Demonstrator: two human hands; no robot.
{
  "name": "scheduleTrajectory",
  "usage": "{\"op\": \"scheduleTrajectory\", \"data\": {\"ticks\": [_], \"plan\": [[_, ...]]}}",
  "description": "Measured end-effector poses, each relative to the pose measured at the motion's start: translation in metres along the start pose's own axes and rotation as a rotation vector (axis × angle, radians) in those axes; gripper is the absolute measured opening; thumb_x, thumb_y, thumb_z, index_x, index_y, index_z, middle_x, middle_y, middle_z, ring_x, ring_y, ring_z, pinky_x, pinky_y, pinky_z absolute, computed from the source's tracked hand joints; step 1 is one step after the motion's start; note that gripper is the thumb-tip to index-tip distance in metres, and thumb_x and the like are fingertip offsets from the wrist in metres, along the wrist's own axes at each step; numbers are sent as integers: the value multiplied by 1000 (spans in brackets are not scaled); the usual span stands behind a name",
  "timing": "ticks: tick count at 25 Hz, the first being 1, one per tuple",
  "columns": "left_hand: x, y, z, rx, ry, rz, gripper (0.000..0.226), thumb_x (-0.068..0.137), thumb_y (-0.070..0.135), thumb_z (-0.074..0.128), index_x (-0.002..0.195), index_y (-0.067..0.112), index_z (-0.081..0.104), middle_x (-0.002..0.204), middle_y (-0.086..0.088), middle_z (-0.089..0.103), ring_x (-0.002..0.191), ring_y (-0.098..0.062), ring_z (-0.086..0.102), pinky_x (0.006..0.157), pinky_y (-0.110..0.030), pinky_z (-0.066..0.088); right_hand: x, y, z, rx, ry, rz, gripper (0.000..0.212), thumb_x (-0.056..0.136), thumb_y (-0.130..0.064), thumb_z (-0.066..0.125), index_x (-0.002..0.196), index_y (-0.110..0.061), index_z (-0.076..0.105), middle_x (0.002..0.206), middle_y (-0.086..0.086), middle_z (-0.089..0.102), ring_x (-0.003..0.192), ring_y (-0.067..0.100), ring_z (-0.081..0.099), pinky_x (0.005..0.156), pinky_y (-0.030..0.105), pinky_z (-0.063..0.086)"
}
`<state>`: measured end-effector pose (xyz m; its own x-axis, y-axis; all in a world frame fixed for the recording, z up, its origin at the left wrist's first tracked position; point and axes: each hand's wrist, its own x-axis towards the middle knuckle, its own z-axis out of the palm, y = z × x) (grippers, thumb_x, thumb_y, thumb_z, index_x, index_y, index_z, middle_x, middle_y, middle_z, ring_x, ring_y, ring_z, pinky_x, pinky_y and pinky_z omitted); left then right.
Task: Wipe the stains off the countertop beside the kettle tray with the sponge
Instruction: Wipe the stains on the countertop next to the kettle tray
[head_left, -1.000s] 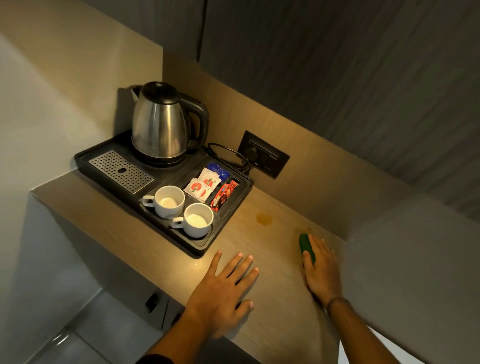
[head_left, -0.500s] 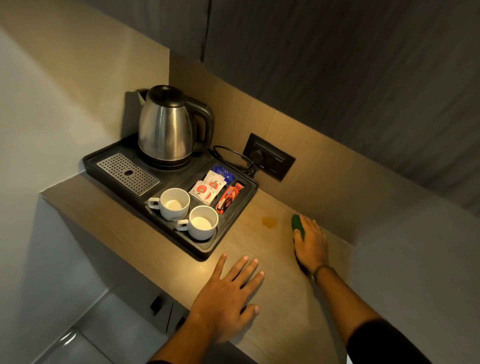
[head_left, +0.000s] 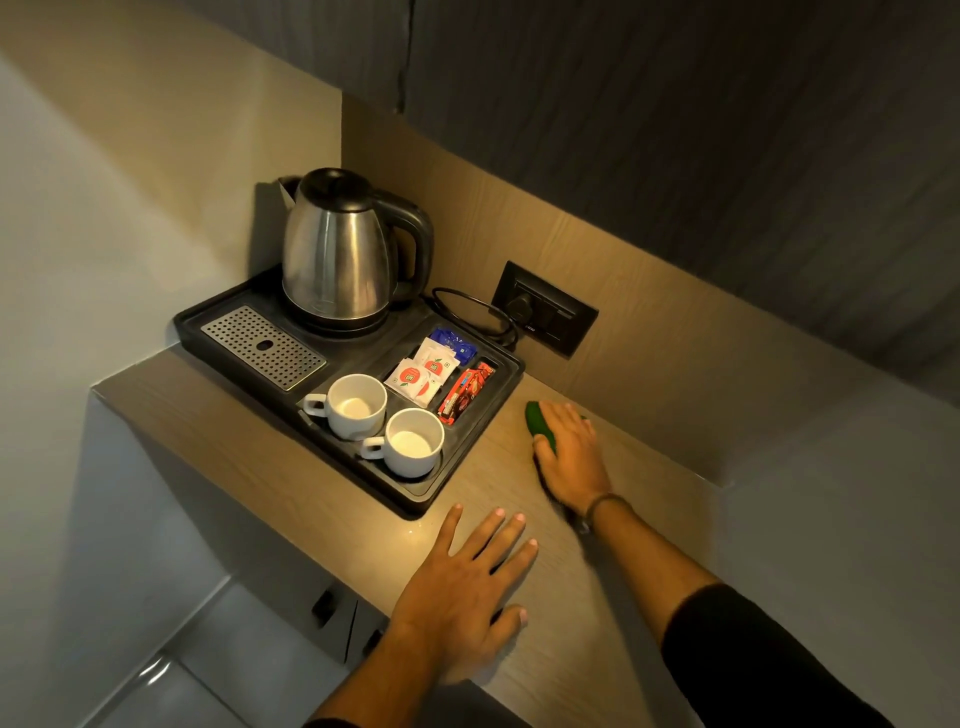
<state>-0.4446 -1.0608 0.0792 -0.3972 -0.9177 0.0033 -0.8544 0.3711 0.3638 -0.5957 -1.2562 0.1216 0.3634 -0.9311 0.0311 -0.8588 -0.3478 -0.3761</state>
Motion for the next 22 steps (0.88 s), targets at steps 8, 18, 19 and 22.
{"op": "scheduleTrajectory", "data": {"ticks": [8,18,19,22], "plan": [[0,-2,2,24,27,7,70,106,65,23,165,33,4,177,3,-6,159,-19,-17,124,-63,-14,-30,55,-21,28,33,37,54,106,-22,54,157,-24,38,165,4,37,156,24,24,128,48,14],[-1,-2,2,31,17,14,71,106,66,22,165,32,5,177,1,-3,160,-21,-14,126,-68,-2,-124,94,-31,40,48,17,55,105,-23,55,156,-32,37,165,-4,36,156,20,24,128,46,15],[0,-2,2,34,11,12,71,105,66,21,165,33,4,177,2,-5,160,-21,-15,126,-67,-3,-113,87,-34,51,110,163,54,105,-19,57,155,-26,40,163,0,40,155,24,27,128,47,17],[0,-2,4,39,18,11,72,105,67,21,165,33,2,176,3,-7,159,-21,-16,126,-65,-7,-121,44,-15,62,116,151,58,104,-24,54,159,-28,35,167,-2,34,157,18,20,129,46,14]]}}
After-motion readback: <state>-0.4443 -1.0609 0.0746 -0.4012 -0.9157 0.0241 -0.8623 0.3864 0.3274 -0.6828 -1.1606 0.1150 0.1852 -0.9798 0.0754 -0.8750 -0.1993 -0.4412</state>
